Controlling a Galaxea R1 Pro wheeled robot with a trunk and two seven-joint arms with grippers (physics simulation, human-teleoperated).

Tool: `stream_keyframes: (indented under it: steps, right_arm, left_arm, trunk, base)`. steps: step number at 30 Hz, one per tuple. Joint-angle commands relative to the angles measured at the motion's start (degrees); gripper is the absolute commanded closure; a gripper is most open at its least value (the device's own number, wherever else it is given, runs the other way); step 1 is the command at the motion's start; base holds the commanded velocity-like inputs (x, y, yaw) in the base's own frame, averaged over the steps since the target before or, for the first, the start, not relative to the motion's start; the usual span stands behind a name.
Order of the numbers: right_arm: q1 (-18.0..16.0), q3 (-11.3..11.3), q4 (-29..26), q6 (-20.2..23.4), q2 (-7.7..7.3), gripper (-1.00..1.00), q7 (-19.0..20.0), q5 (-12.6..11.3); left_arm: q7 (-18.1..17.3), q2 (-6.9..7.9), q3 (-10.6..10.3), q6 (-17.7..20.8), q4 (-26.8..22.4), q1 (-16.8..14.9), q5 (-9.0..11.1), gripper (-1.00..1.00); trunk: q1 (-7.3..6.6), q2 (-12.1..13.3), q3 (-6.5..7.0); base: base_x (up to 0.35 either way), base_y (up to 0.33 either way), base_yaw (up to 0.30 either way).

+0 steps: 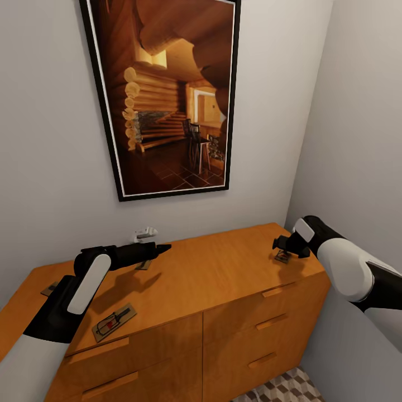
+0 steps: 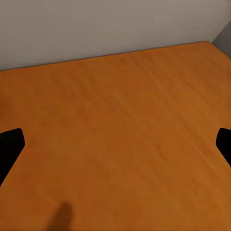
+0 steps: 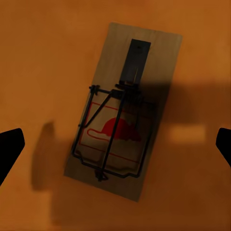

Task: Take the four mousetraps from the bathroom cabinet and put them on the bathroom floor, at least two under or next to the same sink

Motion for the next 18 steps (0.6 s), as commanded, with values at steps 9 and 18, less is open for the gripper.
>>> stream_keyframes:
  steps: [9,18]
  right_arm:
    - [0.0,-0.4,0.6,-0.1,0.07,-1.0,-0.5,0.0]
    - [0.0,-0.4,0.7,-0.2,0.07,-1.0,-0.6,0.0]
  left_arm:
    - [0.2,0.04,0.0,0.2,0.0,-0.1,0.2,-1.0]
    - [0.2,0.04,0.0,0.2,0.0,-0.1,0.2,-1.0]
  trunk:
    - [0.0,0.0,-0.07]
    - [0.0,0.0,-0.07]
  base:
    - [0.0,0.0,0.0]
    - [0.0,0.0,0.0]
